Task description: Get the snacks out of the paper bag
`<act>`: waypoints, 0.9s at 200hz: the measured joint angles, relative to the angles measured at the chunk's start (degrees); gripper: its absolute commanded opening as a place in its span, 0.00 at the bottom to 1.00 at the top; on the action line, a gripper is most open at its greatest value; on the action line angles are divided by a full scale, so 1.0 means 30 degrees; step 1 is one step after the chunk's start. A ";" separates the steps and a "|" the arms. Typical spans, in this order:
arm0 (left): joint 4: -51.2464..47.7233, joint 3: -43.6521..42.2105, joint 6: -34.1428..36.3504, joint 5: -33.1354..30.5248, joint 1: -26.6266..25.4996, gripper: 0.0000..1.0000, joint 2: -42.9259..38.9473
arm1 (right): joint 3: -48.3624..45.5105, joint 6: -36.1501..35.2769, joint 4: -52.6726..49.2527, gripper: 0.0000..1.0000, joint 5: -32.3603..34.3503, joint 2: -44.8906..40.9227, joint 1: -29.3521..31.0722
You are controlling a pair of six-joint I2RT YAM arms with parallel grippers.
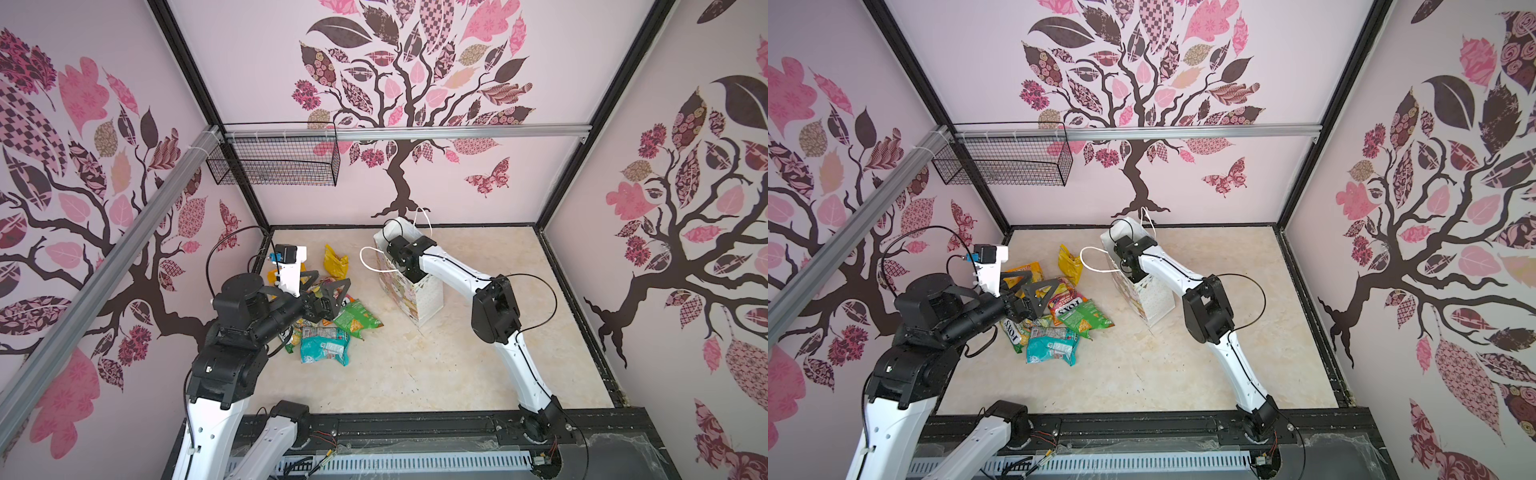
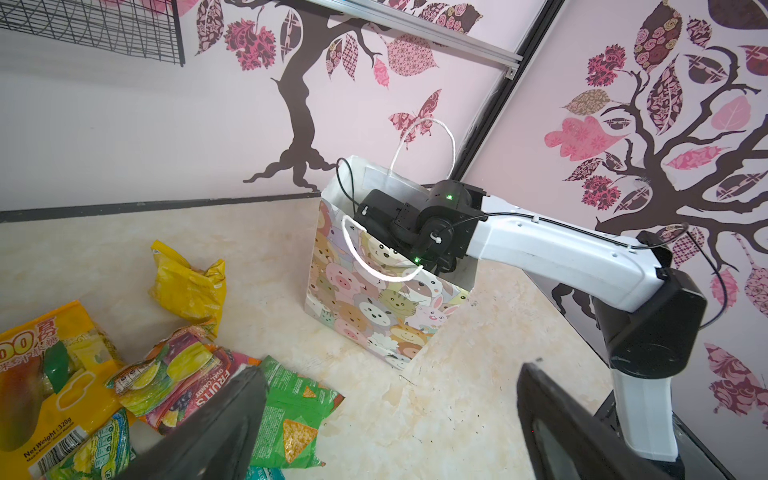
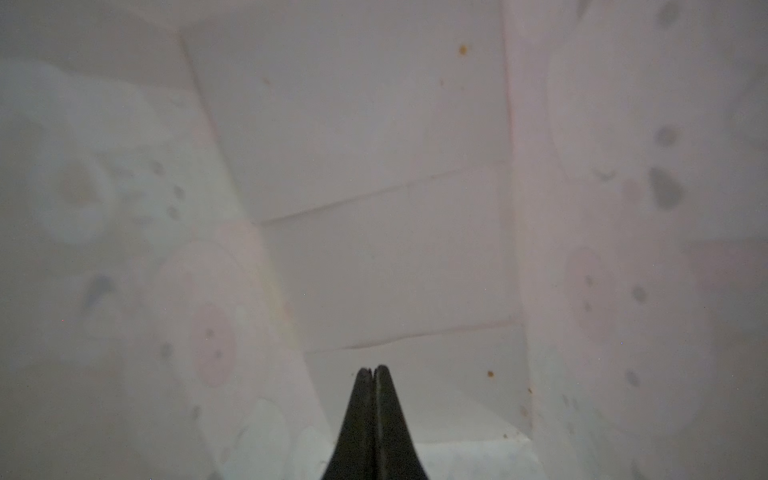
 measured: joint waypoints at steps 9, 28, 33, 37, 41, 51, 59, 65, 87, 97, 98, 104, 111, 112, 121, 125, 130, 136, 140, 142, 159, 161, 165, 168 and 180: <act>0.0015 -0.0022 -0.0029 -0.0007 0.0000 0.96 0.0000 | 0.0342 0.0000 -0.0124 0.00 0.0007 -0.0204 0.0000; 0.0102 -0.0073 -0.0058 -0.0007 0.0000 0.96 0.0015 | 0.0882 0.0015 -0.0007 0.00 0.0022 -0.0845 0.0000; 0.0117 -0.0073 -0.0058 -0.0007 0.0000 0.96 0.0029 | 0.0889 0.0015 0.0102 0.00 0.0029 -0.1093 0.0000; 0.0131 -0.0080 -0.0066 -0.0007 0.0000 0.96 0.0044 | 0.0889 0.0015 0.0160 0.00 0.0058 -0.1275 0.0000; 0.0138 -0.0080 -0.0066 -0.0007 0.0000 0.96 0.0058 | 0.0882 0.0015 0.0211 0.00 0.0087 -0.1435 0.0000; 0.0146 -0.0095 -0.0066 -0.0015 0.0000 0.96 0.0102 | 0.0860 0.0007 0.0372 0.00 0.0138 -0.1880 0.0000; 0.0138 -0.0109 -0.0066 -0.0022 0.0000 0.96 0.0117 | 0.0852 0.0007 0.0437 0.00 0.0211 -0.2113 0.0000; 0.0138 -0.0131 -0.0073 -0.0058 0.0000 0.96 0.0117 | 0.0852 0.0007 0.0415 0.03 0.0291 -0.2208 0.0000; 0.0153 -0.0197 -0.0066 -0.0146 0.0000 0.96 0.0102 | 0.0699 -0.0073 -0.0015 0.45 0.0678 -0.2200 0.0000; 0.0175 -0.0291 -0.0058 -0.0168 0.0000 0.96 0.0087 | 0.0328 -0.0022 -0.0226 0.57 0.0925 -0.2215 0.0000; 0.0175 -0.0306 -0.0058 -0.0175 0.0000 0.96 0.0087 | 0.0306 -0.0036 -0.0248 0.58 0.0940 -0.2215 0.0000; 0.0175 -0.0357 -0.0058 -0.0197 0.0000 0.96 0.0102 | 0.0044 0.0015 -0.0335 0.63 0.1093 -0.2215 0.0000; 0.0175 -0.0393 -0.0058 -0.0211 0.0000 0.96 0.0160 | -0.0321 -0.0087 -0.0503 0.68 0.1326 -0.2215 0.0000; 0.0182 -0.0401 -0.0058 -0.0211 0.0000 0.96 0.0160 | -0.0357 -0.0146 -0.0546 0.68 0.1355 -0.2215 0.0000; 0.0262 -0.0466 -0.0051 -0.0219 0.0000 0.96 0.0226 | -0.0933 -0.0102 -0.0721 0.71 0.1719 -0.2237 0.0000; 0.0277 -0.0495 -0.0058 -0.0219 0.0000 0.96 0.0255 | -0.1202 -0.0153 -0.0758 0.72 0.1836 -0.2273 0.0000; 0.0321 -0.0539 -0.0051 -0.0211 0.0000 0.96 0.0291 | -0.1581 -0.0124 -0.0801 0.74 0.2033 -0.2317 0.0000; 0.0408 -0.0605 -0.0051 -0.0211 0.0000 0.96 0.0328 | -0.1974 -0.0160 -0.0903 0.76 0.2208 -0.2346 0.0000; 0.0452 -0.0648 -0.0051 -0.0211 0.0000 0.96 0.0350 | -0.2222 -0.0277 -0.0954 0.78 0.2331 -0.2346 0.0000; 0.0474 -0.0663 -0.0051 -0.0204 0.0000 0.96 0.0379 | -0.2310 -0.0248 -0.0976 0.78 0.2390 -0.2346 0.0000; 0.0612 -0.0692 -0.0036 -0.0197 0.0000 0.96 0.0539 | -0.3147 -0.0350 -0.1122 0.83 0.2652 -0.2339 -0.0007; 0.0627 -0.0692 -0.0029 -0.0197 0.0000 0.96 0.0546 | -0.3228 -0.0364 -0.1166 0.83 0.2667 -0.2339 -0.0007; 0.0663 -0.0692 -0.0015 -0.0197 0.0000 0.96 0.0561 | -0.3373 -0.0335 -0.1202 0.84 0.2652 -0.2339 -0.0007; 0.0678 -0.0692 -0.0007 -0.0197 0.0000 0.96 0.0583 | -0.3483 -0.0364 -0.1224 0.85 0.2652 -0.2339 -0.0007; 0.0721 -0.0707 0.0036 -0.0211 0.0000 0.96 0.0634 | -0.3942 -0.0364 -0.1253 0.85 0.2601 -0.2339 0.0000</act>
